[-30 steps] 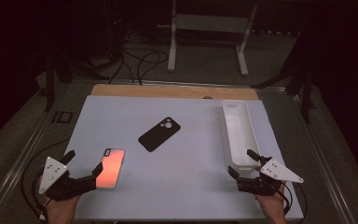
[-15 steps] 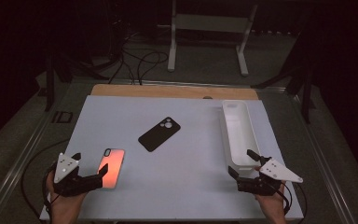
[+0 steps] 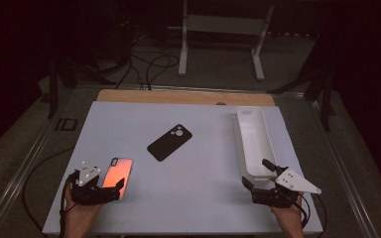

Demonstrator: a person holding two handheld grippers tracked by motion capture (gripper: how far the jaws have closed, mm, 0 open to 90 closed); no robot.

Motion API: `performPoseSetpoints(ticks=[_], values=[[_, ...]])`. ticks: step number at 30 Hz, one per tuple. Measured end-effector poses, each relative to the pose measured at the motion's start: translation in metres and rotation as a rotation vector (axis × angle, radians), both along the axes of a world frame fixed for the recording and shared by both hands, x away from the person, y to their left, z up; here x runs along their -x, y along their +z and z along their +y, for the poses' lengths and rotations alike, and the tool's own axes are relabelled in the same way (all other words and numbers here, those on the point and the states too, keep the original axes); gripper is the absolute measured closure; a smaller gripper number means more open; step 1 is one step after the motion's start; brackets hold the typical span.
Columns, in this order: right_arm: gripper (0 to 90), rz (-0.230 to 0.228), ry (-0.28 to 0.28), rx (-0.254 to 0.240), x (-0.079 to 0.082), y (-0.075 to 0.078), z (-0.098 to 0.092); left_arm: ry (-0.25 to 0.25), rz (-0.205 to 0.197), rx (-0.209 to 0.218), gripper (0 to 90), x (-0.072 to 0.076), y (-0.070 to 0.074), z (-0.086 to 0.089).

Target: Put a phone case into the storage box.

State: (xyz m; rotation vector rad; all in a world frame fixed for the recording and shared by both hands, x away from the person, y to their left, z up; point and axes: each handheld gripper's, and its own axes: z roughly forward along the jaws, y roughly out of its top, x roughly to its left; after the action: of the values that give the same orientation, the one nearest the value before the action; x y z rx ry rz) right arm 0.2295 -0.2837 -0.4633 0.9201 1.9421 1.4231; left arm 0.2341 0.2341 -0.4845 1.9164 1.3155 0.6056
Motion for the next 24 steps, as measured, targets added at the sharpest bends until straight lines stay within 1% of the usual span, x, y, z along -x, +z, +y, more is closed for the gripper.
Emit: performPoseSetpoints(ticks=[2,8,14,20,24], values=[[9.0,0.001,0.000,0.001,0.000,0.000,0.000,-0.002,0.017,-0.010,0.0,-0.001,-0.002,-0.001],[9.0,0.003,0.001,0.003,0.000,-0.001,0.001,0.008,0.058,-0.016,0.0,-0.005,-0.010,-0.002],[9.0,0.002,0.005,0.004,0.000,-0.001,0.001,0.015,0.097,-0.044,0.0,-0.010,-0.018,-0.006],[9.0,0.003,0.002,0.006,0.000,-0.001,0.002,0.011,0.136,-0.087,0.0,-0.014,-0.023,-0.012],[9.0,0.003,0.002,0.007,0.000,-0.001,0.002,0.019,0.172,-0.106,0.0,-0.017,-0.028,-0.013]])
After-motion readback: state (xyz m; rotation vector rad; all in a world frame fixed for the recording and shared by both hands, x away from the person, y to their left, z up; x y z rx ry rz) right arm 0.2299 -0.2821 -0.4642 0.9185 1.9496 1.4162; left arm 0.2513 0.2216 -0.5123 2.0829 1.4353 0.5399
